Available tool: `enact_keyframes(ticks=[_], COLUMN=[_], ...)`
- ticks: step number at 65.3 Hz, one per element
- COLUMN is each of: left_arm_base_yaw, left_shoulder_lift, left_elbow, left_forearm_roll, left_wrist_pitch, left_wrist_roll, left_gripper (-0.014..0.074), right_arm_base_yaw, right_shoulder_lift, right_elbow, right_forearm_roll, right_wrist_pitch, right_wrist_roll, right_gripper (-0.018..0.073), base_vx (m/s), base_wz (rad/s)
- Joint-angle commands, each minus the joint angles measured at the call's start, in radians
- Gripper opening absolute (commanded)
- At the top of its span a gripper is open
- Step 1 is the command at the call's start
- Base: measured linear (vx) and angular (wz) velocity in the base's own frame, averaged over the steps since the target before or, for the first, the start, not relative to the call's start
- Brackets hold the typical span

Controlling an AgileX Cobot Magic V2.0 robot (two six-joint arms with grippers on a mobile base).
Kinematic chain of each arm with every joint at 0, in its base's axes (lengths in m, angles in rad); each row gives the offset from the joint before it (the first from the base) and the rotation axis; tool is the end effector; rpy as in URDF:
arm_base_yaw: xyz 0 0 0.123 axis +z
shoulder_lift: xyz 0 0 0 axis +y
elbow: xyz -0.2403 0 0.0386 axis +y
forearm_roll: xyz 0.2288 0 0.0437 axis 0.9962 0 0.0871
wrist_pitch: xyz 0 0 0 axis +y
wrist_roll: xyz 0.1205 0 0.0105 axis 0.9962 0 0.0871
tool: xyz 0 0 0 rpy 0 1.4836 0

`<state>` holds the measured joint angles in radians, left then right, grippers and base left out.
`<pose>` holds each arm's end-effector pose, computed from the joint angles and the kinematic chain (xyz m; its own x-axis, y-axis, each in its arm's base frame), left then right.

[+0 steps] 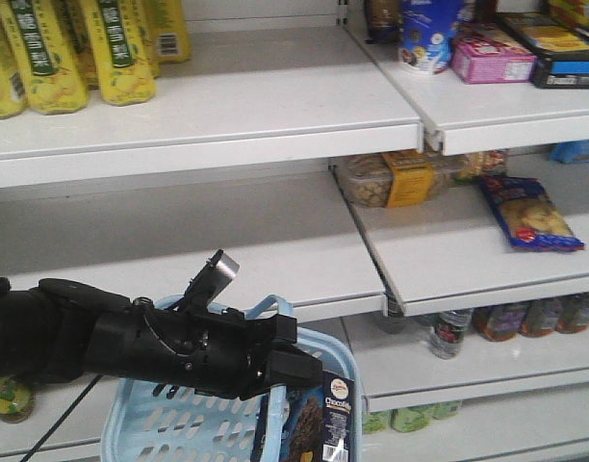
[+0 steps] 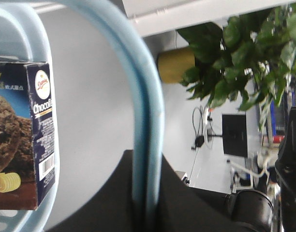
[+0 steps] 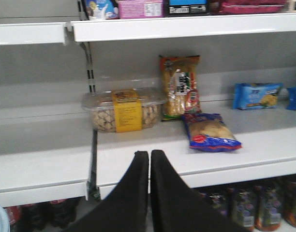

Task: Left arm holds basket, right arm returns cookies
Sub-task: 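Hold the basket with the left gripper while approaching the shelf with yellow bottles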

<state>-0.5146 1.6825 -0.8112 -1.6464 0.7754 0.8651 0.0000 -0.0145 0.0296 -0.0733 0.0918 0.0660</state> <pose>0.2296 -0.2269 0.1541 -0.9805 -0.0422 -0.1920 0.1483 0.4826 -0.8632 0.1095 -0.0008 0.1960 -0.0195 -0.0070 -0.9998 0.0066 1.0000 -0.0071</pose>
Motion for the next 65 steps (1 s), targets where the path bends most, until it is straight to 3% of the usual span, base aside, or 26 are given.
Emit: enact_keyframes(ticks=[1,32,65], left_arm_base_yaw=[-0.006,-0.006,-0.006], left_shoulder_lift=[-0.049,-0.049,-0.049], left_elbow=[-0.027,-0.027,-0.027], left_forearm_roll=[-0.055,-0.055,-0.055], left_wrist_pitch=[0.068,0.068,0.068], left_wrist_roll=[0.003,0.003,0.003], left_gripper=[-0.0006,-0.0006,-0.0006], right_arm_base_yaw=[-0.006,-0.006,-0.006], right_shoulder_lift=[-0.007,-0.007,-0.007], right_elbow=[0.000,0.000,0.000], right_forearm_roll=[-0.006,-0.006,-0.006], right_wrist_pitch=[-0.077,-0.077,-0.077], right_wrist_roll=[0.000,0.000,0.000], right_gripper=[-0.0008,-0.0008,-0.0008], base_vx=[0.14,0.12,0.07], base_wz=[0.54,0.44,0.09])
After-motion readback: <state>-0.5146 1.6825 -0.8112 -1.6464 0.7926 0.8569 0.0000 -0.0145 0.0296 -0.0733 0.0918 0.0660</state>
